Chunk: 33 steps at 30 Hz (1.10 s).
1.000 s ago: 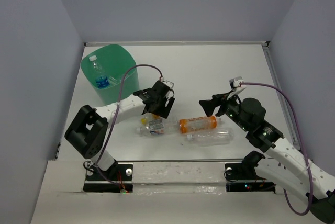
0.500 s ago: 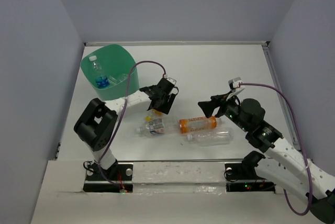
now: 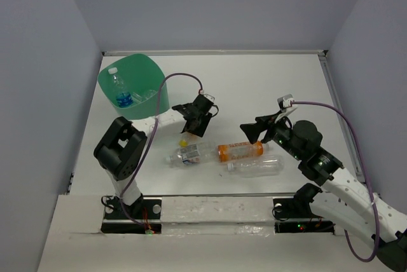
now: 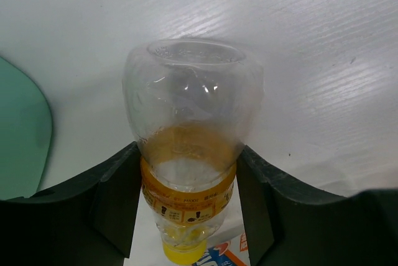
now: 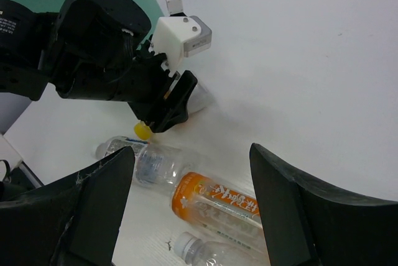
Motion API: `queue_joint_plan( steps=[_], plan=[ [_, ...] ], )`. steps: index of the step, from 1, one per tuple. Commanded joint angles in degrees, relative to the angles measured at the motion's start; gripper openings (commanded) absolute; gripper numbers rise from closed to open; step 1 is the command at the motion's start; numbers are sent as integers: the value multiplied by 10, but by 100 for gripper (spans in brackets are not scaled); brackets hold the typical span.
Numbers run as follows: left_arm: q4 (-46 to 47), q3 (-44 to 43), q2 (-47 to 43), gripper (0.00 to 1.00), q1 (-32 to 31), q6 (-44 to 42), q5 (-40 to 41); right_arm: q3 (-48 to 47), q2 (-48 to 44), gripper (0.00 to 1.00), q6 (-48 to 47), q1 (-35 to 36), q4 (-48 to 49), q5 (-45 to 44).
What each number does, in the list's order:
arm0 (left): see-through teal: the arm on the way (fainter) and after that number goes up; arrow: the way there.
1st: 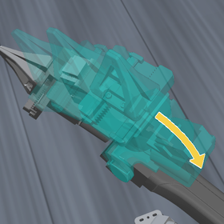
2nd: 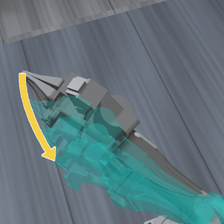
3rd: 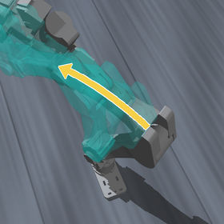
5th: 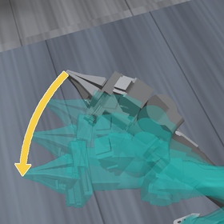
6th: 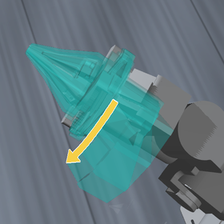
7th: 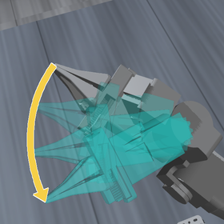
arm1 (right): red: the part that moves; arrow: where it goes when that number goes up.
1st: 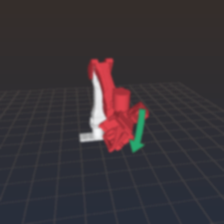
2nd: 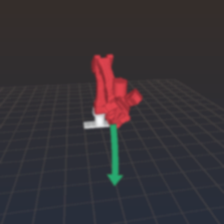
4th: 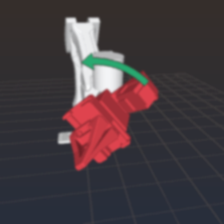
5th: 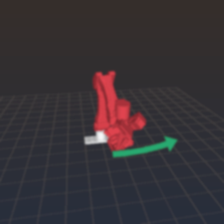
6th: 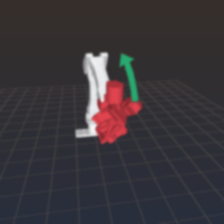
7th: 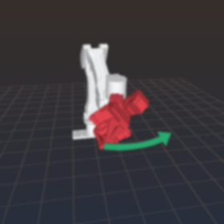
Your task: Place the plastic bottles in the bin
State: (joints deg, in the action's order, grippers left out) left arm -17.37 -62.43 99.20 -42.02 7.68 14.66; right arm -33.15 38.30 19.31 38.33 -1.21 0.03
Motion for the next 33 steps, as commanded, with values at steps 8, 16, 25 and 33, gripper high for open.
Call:
queue_joint_plan(
  steps=[8,16,25,33],
  plan=[
    [44,-142,-131,50,-2,-41,119,15,10,80,-4,3,60,18],
    [130,-174,-303,51,11,-46,192,19,28,80,-5,3,72,30],
    [199,-131,-357,56,206,3,170,24,34,80,-10,3,77,36],
    [227,-81,-318,77,287,33,134,20,77,80,-22,3,96,106]
  ],
)
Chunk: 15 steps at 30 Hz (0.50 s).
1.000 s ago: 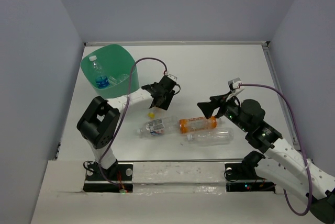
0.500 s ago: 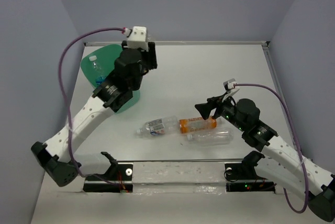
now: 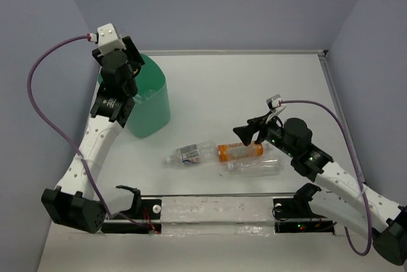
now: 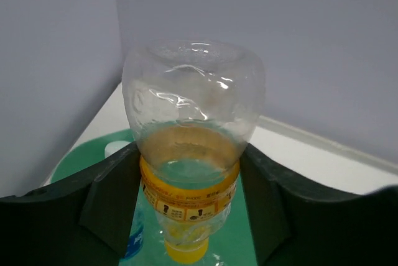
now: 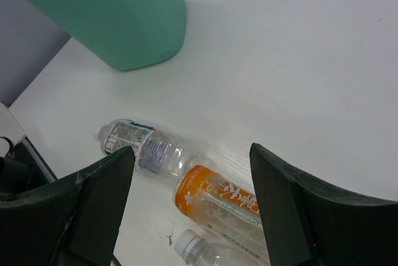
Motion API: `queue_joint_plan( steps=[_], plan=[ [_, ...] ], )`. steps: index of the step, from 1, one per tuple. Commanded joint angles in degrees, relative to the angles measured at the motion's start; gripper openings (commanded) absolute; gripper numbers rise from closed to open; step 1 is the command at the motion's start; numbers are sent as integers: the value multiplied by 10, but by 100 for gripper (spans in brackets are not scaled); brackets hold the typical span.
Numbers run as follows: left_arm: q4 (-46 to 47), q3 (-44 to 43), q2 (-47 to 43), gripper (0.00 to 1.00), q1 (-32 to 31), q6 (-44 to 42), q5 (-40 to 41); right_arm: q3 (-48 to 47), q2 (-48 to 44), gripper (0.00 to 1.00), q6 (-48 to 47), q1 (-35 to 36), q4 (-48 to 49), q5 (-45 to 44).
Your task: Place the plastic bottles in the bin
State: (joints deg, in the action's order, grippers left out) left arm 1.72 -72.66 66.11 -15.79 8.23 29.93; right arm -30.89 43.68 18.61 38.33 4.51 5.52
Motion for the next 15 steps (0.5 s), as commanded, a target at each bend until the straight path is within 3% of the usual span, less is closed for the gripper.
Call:
queue_joint_plan(
  steps=[1,5,11,15],
  plan=[
    [40,25,14,82,25,28,-23,-5,30,80,-17,3,39,59],
    [41,36,17,99,28,31,-22,-13,68,84,-23,3,42,105],
    [15,61,-44,99,29,64,-64,-30,124,99,-54,51,52,135],
    [-1,95,-131,99,28,83,-137,-61,169,100,-94,103,32,107]
  ],
)
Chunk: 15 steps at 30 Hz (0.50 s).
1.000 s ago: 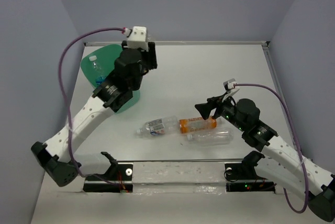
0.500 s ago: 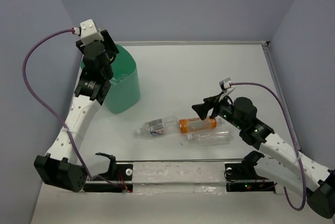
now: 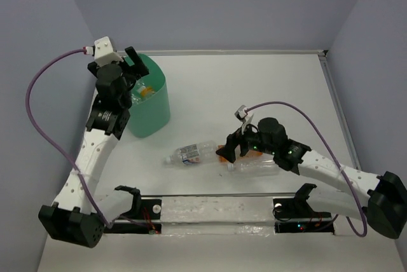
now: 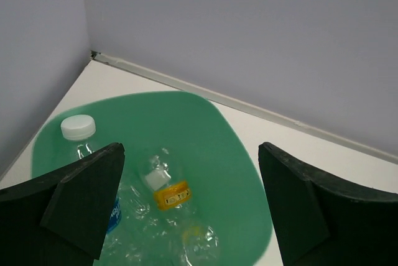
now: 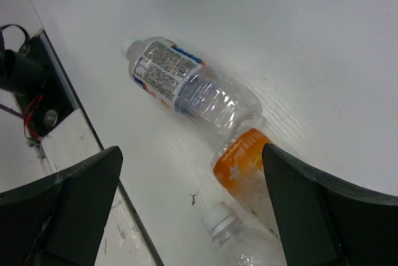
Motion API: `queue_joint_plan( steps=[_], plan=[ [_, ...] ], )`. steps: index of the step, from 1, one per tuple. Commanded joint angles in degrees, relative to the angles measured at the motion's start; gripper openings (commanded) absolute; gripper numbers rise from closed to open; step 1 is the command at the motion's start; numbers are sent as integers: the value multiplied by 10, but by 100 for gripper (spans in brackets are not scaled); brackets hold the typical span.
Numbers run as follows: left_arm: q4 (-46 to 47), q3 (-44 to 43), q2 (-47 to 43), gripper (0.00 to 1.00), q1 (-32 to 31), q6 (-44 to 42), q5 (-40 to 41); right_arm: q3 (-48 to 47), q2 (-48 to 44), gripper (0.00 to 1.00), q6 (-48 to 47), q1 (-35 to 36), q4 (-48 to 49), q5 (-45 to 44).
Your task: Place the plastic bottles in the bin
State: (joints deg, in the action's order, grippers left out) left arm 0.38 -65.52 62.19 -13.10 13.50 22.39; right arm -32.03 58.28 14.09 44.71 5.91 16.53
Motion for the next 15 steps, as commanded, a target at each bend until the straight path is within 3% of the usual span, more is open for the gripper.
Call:
queue_joint_plan(
  steps=[1,10,15],
  plan=[
    [9,34,-111,99,1,34,-93,-58,40,100,-64,55,3,-10],
    [-66,170,-306,99,1,56,-205,-203,176,100,-216,145,-117,-118],
    [-109,221,-389,99,1,62,-221,-297,292,100,-309,163,-194,-144]
  ],
)
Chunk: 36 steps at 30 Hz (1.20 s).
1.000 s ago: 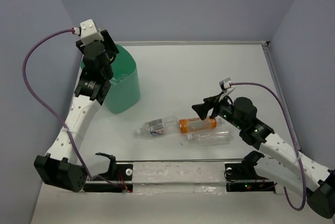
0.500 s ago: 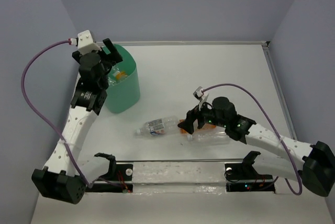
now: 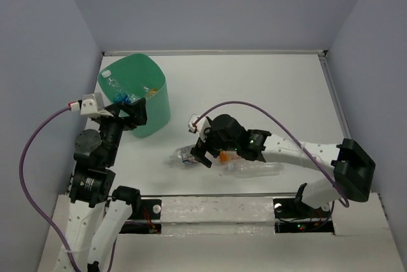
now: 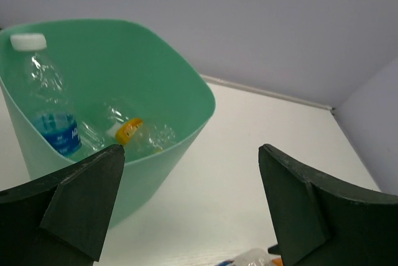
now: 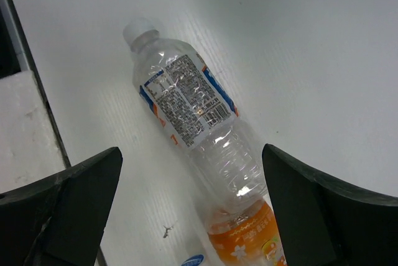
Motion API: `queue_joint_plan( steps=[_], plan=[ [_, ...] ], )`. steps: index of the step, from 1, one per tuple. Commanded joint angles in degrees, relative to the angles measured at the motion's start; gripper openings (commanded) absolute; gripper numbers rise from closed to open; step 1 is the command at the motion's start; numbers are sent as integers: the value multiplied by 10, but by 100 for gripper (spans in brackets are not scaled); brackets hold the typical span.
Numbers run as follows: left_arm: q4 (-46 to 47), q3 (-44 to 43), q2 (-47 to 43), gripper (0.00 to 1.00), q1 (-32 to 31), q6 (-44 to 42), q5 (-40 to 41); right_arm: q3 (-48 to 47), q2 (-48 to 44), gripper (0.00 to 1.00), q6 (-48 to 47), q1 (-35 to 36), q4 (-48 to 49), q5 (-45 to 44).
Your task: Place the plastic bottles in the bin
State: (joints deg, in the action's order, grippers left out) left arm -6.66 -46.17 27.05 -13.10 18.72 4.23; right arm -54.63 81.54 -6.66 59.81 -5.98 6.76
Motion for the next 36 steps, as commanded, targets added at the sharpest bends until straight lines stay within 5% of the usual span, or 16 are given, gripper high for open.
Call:
queue_joint_plan(
  steps=[1,8,16,30,36],
  plan=[
    [-43,33,-46,99,1,8,-40,-97,75,100,-113,19,-83,-57],
    [-53,57,-109,99,-24,-14,33,-206,191,100,-188,36,-149,-118],
    [-54,57,-135,99,-42,-18,68,-302,283,100,-209,59,-254,-31],
    [-52,59,-140,99,-48,-16,68,-327,331,98,-216,59,-217,4],
    [-54,58,-140,99,-47,-14,75,-291,312,76,-195,59,-112,-9]
  ],
)
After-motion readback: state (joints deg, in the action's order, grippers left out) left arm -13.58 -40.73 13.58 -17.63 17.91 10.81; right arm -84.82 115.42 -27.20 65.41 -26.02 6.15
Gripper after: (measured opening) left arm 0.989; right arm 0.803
